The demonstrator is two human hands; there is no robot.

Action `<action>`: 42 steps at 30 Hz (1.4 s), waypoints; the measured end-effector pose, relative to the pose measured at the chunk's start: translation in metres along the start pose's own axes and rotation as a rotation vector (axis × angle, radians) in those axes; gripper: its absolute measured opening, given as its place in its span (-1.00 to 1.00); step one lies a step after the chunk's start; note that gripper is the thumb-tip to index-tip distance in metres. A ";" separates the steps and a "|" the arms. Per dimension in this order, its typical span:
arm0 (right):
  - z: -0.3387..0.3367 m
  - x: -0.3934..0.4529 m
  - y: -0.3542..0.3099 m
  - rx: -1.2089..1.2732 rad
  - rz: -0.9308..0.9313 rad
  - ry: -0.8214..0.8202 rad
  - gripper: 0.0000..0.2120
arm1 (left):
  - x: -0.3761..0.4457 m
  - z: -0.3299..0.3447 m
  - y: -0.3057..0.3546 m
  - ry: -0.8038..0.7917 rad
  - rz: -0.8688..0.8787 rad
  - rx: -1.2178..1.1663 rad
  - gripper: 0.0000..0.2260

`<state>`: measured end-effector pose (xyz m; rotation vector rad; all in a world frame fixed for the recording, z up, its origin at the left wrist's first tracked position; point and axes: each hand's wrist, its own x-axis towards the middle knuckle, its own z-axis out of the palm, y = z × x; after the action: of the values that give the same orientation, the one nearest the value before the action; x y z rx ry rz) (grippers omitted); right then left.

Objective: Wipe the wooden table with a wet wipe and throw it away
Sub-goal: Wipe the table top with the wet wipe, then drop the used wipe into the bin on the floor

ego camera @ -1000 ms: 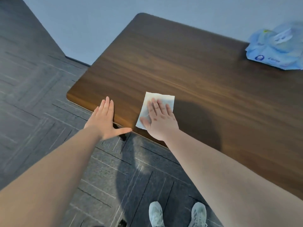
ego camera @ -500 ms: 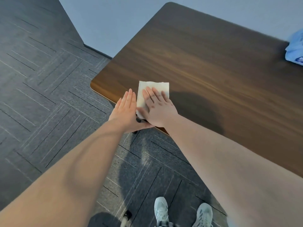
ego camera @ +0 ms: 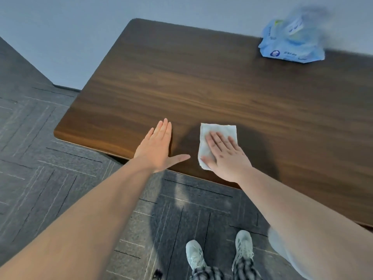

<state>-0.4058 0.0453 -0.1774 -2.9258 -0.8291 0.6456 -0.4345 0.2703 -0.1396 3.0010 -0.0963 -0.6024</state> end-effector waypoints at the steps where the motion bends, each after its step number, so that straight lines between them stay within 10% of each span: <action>1: 0.003 -0.016 0.017 0.011 0.051 0.006 -0.31 | 0.008 -0.004 0.016 0.004 0.026 0.023 0.04; 17: 0.067 -0.257 0.222 0.229 0.745 0.117 -0.29 | 0.057 -0.006 0.351 -0.095 0.639 0.223 -0.10; 32: 0.088 -0.377 0.395 0.459 0.987 0.266 -0.21 | 0.080 0.031 0.595 -0.146 0.915 0.388 -0.17; 42: 0.129 -0.438 0.410 0.609 1.220 0.715 -0.67 | 0.077 0.053 0.691 -0.162 1.098 0.397 -0.26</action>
<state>-0.5927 -0.5397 -0.1862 -2.4200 1.0656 -0.1987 -0.4160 -0.4267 -0.1560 2.5660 -1.8612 -0.6887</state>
